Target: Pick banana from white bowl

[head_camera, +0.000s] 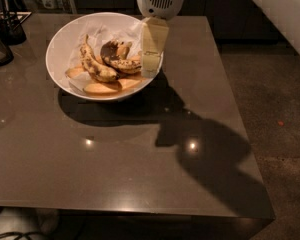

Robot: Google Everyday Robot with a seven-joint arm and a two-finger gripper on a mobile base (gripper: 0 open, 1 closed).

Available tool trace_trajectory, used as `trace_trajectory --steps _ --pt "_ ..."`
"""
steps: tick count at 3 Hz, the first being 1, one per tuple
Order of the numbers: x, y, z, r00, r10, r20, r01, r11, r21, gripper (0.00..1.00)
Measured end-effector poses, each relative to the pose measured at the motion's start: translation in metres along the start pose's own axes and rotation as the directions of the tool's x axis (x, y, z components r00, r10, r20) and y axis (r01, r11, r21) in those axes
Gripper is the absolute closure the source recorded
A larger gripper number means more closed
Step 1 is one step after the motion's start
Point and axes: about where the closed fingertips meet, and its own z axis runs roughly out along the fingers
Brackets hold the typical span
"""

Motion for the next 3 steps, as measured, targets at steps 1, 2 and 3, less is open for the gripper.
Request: trace_trajectory --steps 1,2,3 --pt "-0.003 -0.002 0.008 0.999 0.012 0.035 -0.012 0.9999 -0.002 0.0" --pt "-0.012 -0.002 0.023 0.998 0.039 0.054 -0.037 0.999 -0.025 0.0" --pt "-0.012 -0.002 0.023 0.998 0.039 0.054 -0.037 0.999 -0.025 0.0"
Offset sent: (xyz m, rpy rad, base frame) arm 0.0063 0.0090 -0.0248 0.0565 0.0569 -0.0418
